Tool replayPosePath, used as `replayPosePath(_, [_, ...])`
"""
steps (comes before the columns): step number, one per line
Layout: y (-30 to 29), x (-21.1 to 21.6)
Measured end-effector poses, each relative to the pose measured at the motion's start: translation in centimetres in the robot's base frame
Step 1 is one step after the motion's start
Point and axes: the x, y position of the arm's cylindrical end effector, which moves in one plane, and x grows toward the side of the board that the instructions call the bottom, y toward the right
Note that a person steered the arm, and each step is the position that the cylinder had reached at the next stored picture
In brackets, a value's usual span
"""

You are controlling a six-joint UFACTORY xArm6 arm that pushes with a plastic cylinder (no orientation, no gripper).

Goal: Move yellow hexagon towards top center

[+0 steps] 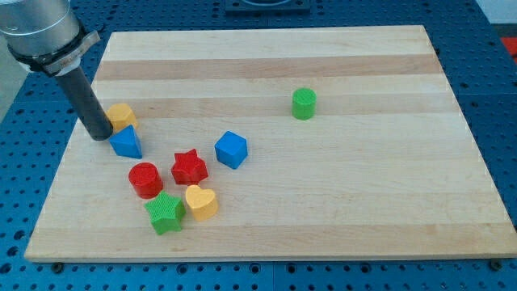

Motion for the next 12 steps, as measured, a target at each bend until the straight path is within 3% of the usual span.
replayPosePath(3, [-1.0,0.0])
replayPosePath(6, [5.4,-3.5])
replayPosePath(8, [0.8,-3.7])
replayPosePath(9, [1.9,-5.3])
replayPosePath(11, [14.2,-10.9])
replayPosePath(12, [15.3,-12.1])
